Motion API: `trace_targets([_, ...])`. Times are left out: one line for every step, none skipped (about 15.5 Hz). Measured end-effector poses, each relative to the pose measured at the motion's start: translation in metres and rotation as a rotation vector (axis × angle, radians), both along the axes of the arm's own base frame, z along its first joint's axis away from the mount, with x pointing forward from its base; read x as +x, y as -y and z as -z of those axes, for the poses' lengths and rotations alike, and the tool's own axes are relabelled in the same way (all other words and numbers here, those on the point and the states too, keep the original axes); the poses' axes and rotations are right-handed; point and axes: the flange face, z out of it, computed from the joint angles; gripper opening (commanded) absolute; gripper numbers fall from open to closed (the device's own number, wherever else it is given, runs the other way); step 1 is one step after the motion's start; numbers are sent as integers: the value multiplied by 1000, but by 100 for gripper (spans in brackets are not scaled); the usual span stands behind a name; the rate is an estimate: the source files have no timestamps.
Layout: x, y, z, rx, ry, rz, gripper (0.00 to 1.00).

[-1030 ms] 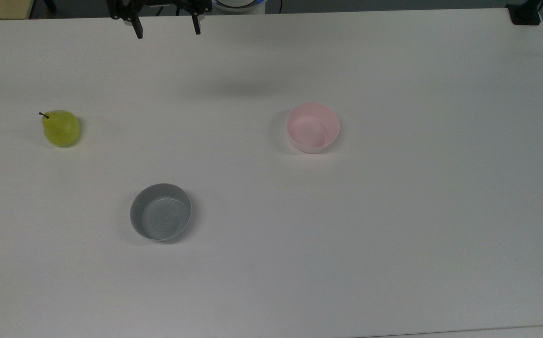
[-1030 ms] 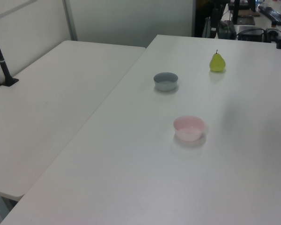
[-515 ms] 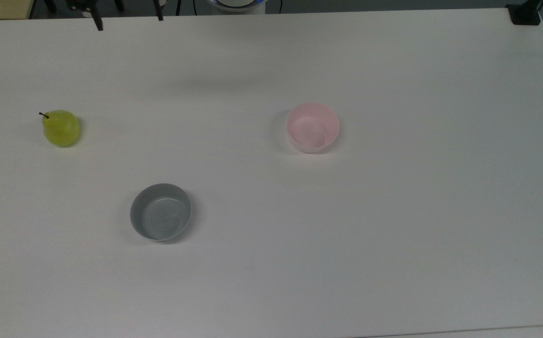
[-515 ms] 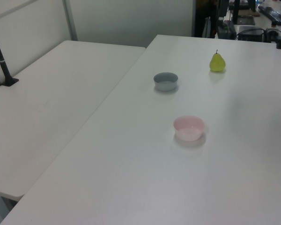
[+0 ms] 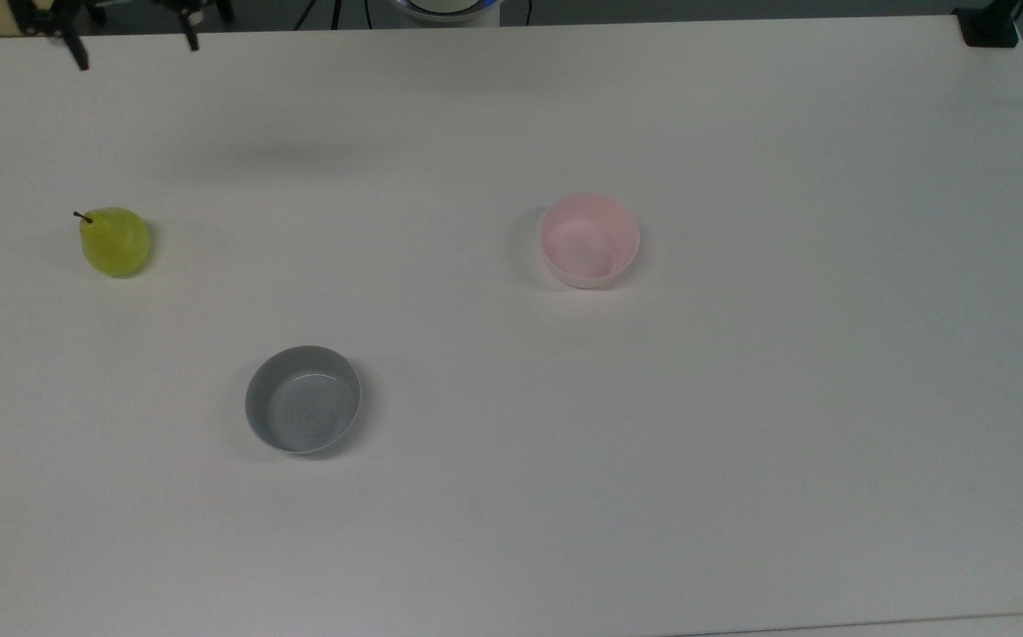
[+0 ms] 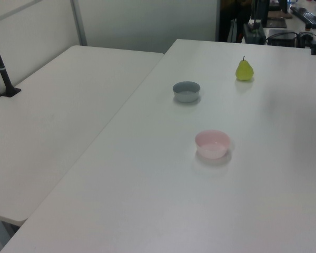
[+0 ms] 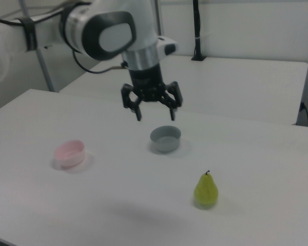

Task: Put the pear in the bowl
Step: 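Move the open gripper over the yellow-green pear and lower it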

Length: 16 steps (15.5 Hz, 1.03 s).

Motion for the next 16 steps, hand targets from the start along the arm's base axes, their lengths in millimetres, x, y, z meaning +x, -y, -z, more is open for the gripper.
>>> trace_targets([4,11,11,-7,3,11,100])
trace_targets([8,22,23,-15,6,23,100])
trace_targets([13,33,35,-22,6,37,100])
trace_targets([16,42,49,-26,1,49,100])
trace_targets([19,49,62,-30,-5,60,100])
trace_targets([21,57,75,-35,-11,72,100])
trace_targets([22,64,85,-39,-16,84,100])
trace_targets([23,71,95,-44,-18,94,100])
trace_targets([24,77,105,-50,-20,104,100])
trace_targets([26,82,115,-55,-21,117,100])
trace_targets([27,87,124,-59,-23,131,100])
trace_targets([29,91,133,-65,-23,149,100])
trace_targets([31,95,142,-69,-24,168,100])
trace_targets([33,97,151,-74,-20,189,100])
trace_targets([36,99,160,-79,-12,211,100])
trace_targets([37,100,168,-82,-9,226,100])
